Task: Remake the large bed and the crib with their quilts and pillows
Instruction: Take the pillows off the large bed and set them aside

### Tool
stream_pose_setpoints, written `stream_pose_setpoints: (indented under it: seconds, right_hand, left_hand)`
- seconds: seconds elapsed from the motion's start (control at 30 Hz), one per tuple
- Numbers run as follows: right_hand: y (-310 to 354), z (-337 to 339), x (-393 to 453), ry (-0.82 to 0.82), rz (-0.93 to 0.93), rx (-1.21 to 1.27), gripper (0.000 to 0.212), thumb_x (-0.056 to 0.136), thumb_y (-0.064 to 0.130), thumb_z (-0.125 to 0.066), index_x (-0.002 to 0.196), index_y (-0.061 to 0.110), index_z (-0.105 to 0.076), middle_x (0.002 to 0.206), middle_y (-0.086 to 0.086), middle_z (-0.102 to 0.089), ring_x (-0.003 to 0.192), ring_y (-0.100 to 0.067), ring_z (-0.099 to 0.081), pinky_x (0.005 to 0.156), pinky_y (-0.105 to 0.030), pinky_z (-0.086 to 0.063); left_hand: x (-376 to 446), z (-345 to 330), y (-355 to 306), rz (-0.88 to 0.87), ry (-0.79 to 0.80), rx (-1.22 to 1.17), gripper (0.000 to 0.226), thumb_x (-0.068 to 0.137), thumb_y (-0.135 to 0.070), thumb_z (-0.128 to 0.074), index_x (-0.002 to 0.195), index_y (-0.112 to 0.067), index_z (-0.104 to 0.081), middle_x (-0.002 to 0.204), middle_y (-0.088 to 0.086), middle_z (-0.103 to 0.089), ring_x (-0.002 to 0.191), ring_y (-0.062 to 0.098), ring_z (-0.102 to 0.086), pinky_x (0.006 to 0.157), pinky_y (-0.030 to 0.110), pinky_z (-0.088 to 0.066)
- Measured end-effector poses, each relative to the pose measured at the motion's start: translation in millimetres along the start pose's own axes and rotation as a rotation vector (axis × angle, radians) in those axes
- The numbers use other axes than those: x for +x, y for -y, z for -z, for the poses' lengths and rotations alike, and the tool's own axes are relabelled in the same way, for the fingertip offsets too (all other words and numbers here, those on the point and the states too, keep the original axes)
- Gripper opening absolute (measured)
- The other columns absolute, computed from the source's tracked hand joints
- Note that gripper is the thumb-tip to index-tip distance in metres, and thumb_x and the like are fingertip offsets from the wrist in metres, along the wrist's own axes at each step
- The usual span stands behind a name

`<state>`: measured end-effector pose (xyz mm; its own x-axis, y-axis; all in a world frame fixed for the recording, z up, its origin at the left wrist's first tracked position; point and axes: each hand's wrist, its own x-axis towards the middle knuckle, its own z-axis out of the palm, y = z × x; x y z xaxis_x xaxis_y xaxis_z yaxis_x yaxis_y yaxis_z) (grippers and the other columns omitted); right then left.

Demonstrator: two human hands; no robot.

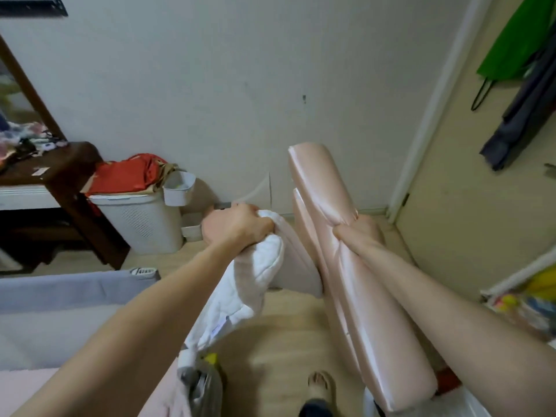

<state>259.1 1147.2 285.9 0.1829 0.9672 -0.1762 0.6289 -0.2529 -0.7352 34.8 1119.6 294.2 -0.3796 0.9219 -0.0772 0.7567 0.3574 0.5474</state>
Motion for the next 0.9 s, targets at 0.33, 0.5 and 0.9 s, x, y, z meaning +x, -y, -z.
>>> stream_pose_setpoints:
  seconds: [0.33, 0.5, 0.9]
  right_hand:
    - [133.7, -84.2, 216.1, 0.163, 0.098, -0.102, 0.052, 0.067, 0.023, -0.063, 0.117, 0.008, -0.062, 0.113, -0.012, -0.067, 0.104, -0.031, -0.063, 0.087, -0.03, -0.05]
    - [204.6, -156.4, 272.0, 0.311, 0.224, -0.183, 0.051, 0.063, 0.025, -0.061, 0.112, 0.011, -0.063, 0.106, -0.01, -0.067, 0.097, -0.031, -0.064, 0.084, -0.03, -0.051]
    - [402.7, -381.8, 293.8, 0.599, 0.6, -0.337, 0.031, 0.063, 0.022, -0.059, 0.092, 0.011, -0.063, 0.084, -0.007, -0.064, 0.078, -0.03, -0.061, 0.061, -0.024, -0.041]
  left_hand:
    - [197.2, 23.8, 9.9, 0.247, -0.071, -0.153, 0.025, 0.061, -0.037, -0.058, 0.074, -0.016, -0.064, 0.083, 0.006, -0.067, 0.083, 0.029, -0.06, 0.066, 0.029, -0.043]
    - [260.1, 47.5, 56.7, 0.368, -0.15, -0.156, 0.026, 0.06, -0.035, -0.058, 0.076, -0.017, -0.065, 0.082, 0.005, -0.068, 0.082, 0.027, -0.062, 0.061, 0.028, -0.043]
    - [389.8, 162.9, 230.6, 0.653, -0.392, -0.229, 0.022, 0.064, -0.033, -0.061, 0.079, -0.018, -0.068, 0.077, 0.0, -0.065, 0.077, 0.022, -0.061, 0.062, 0.028, -0.044]
